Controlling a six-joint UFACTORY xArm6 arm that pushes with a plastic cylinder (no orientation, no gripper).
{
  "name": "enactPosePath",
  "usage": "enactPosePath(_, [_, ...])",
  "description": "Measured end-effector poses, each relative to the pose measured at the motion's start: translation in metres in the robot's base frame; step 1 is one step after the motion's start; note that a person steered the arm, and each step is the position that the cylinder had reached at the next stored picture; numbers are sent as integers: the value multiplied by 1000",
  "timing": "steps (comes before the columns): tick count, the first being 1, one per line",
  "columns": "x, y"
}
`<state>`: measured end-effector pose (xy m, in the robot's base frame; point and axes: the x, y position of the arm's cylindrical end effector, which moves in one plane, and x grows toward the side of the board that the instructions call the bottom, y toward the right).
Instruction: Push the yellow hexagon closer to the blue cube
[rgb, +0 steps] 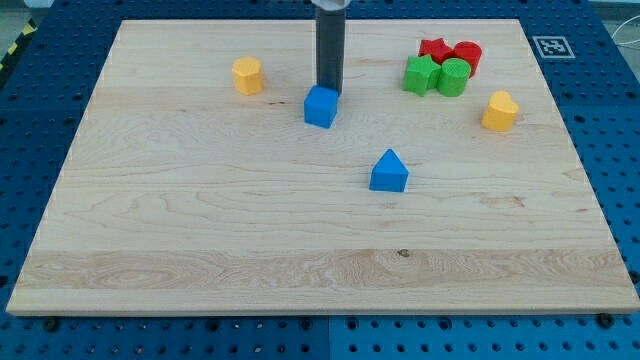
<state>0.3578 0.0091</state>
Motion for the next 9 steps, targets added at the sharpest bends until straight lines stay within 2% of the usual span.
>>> enactPosePath(1, [32,0])
enactPosePath(2, [42,0])
enactPosePath(3, [26,0])
enactPosePath(4, [-7,-1])
enactPosePath(6, [-76,-90])
enactPosePath(7, [-77,-135])
enactPosePath(8, [-48,-130])
enactPosePath(9, [-48,-118])
